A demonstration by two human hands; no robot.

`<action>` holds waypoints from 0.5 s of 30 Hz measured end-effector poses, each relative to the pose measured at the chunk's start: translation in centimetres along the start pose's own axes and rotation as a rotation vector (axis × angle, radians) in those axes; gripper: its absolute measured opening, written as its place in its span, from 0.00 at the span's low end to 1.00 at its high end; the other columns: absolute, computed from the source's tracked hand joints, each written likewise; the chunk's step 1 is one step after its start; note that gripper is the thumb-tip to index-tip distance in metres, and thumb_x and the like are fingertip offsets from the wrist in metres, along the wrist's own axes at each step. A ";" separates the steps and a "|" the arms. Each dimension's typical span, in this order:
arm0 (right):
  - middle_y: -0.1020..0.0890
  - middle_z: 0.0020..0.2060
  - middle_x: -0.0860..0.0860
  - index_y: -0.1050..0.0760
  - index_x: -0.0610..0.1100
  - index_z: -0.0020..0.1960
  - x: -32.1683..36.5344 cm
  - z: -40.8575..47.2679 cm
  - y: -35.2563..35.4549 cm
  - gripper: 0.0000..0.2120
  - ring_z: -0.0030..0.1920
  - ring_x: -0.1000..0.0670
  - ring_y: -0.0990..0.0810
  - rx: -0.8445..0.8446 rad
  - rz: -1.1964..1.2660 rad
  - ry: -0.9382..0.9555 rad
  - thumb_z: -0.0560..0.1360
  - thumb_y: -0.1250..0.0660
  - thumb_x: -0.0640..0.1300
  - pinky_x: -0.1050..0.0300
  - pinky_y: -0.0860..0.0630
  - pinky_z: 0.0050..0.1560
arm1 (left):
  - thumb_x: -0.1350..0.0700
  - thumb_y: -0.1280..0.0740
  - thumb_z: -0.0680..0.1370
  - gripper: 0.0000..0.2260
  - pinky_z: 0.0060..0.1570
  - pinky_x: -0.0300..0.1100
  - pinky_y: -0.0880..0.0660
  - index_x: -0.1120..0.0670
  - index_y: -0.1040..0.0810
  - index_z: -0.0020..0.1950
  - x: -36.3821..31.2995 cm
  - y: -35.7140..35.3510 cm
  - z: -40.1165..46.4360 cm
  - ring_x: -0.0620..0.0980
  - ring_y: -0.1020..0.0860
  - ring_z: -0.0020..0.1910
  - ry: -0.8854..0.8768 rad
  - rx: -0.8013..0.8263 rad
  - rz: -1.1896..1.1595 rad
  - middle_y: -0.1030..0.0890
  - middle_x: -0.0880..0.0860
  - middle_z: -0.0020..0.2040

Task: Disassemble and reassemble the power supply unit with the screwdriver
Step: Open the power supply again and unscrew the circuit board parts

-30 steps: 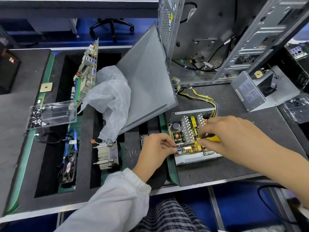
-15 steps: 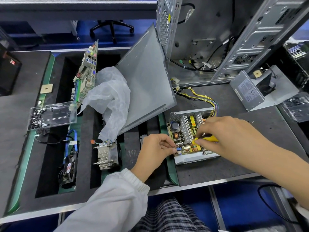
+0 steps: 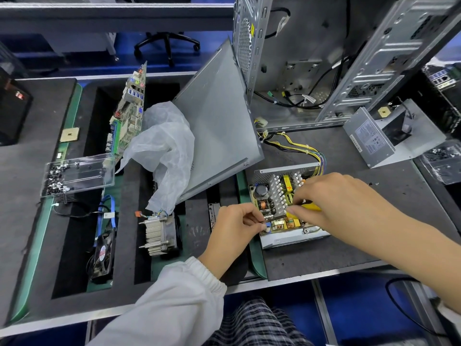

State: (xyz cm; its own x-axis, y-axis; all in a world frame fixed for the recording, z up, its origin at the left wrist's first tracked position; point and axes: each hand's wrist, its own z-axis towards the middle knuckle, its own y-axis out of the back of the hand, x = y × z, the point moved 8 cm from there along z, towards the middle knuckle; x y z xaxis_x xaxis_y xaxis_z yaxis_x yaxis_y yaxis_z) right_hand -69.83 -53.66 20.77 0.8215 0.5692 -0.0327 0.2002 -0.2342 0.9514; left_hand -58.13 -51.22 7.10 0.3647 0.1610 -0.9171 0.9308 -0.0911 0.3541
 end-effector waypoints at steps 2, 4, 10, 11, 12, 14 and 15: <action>0.23 0.46 0.55 0.23 0.53 0.49 -0.1 0.1 0.1 0.17 0.47 0.49 0.23 -0.004 0.028 -0.005 0.78 0.46 0.60 0.55 0.26 0.44 | 0.64 0.22 0.69 0.13 0.38 0.30 0.25 0.47 0.21 0.36 0.1 0.1 0.1 0.37 0.21 0.33 -0.004 0.013 -0.012 0.19 0.44 0.35; 0.24 0.46 0.56 0.24 0.54 0.49 -0.1 0.0 0.2 0.16 0.47 0.50 0.23 -0.008 0.046 -0.011 0.78 0.45 0.61 0.55 0.26 0.44 | 0.64 0.22 0.69 0.12 0.40 0.32 0.23 0.49 0.20 0.40 0.2 0.0 0.1 0.39 0.20 0.33 0.004 0.038 -0.024 0.19 0.45 0.36; 0.24 0.45 0.56 0.24 0.56 0.49 -0.2 -0.3 0.6 0.15 0.46 0.51 0.23 -0.024 0.060 -0.022 0.77 0.45 0.62 0.56 0.27 0.42 | 0.61 0.22 0.69 0.14 0.47 0.43 0.19 0.52 0.19 0.51 0.2 -0.3 0.0 0.42 0.19 0.35 -0.017 0.114 0.094 0.18 0.47 0.38; 0.24 0.45 0.56 0.25 0.56 0.49 -0.1 -0.2 0.6 0.15 0.46 0.51 0.23 -0.023 0.055 -0.020 0.77 0.45 0.62 0.56 0.27 0.42 | 0.61 0.22 0.69 0.14 0.47 0.43 0.19 0.52 0.19 0.52 0.2 -0.4 0.0 0.43 0.19 0.36 -0.022 0.122 0.114 0.18 0.47 0.39; 0.24 0.46 0.57 0.25 0.56 0.49 -0.1 -0.2 0.5 0.15 0.47 0.50 0.23 -0.022 0.049 -0.016 0.77 0.46 0.62 0.56 0.27 0.42 | 0.61 0.22 0.69 0.14 0.47 0.43 0.19 0.53 0.19 0.53 0.2 -0.4 0.0 0.43 0.19 0.36 -0.029 0.129 0.134 0.18 0.47 0.39; 0.24 0.46 0.57 0.24 0.55 0.50 -0.1 -0.2 0.4 0.16 0.47 0.50 0.23 -0.017 0.042 -0.013 0.78 0.46 0.62 0.56 0.27 0.43 | 0.60 0.22 0.70 0.13 0.46 0.43 0.19 0.53 0.20 0.51 0.1 -0.3 0.0 0.43 0.19 0.36 -0.048 0.132 0.177 0.19 0.47 0.38; 0.24 0.46 0.56 0.24 0.55 0.51 0.0 -0.2 0.3 0.16 0.47 0.50 0.23 -0.013 0.039 -0.012 0.78 0.46 0.62 0.56 0.27 0.43 | 0.60 0.22 0.69 0.12 0.45 0.43 0.19 0.54 0.20 0.48 0.0 -0.3 0.0 0.44 0.20 0.36 -0.056 0.125 0.193 0.19 0.47 0.37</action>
State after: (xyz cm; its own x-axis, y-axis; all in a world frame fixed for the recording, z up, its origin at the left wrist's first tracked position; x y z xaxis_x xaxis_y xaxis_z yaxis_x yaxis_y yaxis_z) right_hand -69.88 -53.64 21.14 0.8350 0.5502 0.0007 0.1609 -0.2455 0.9560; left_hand -58.37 -51.23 7.00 0.5301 0.0744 -0.8447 0.8323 -0.2363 0.5015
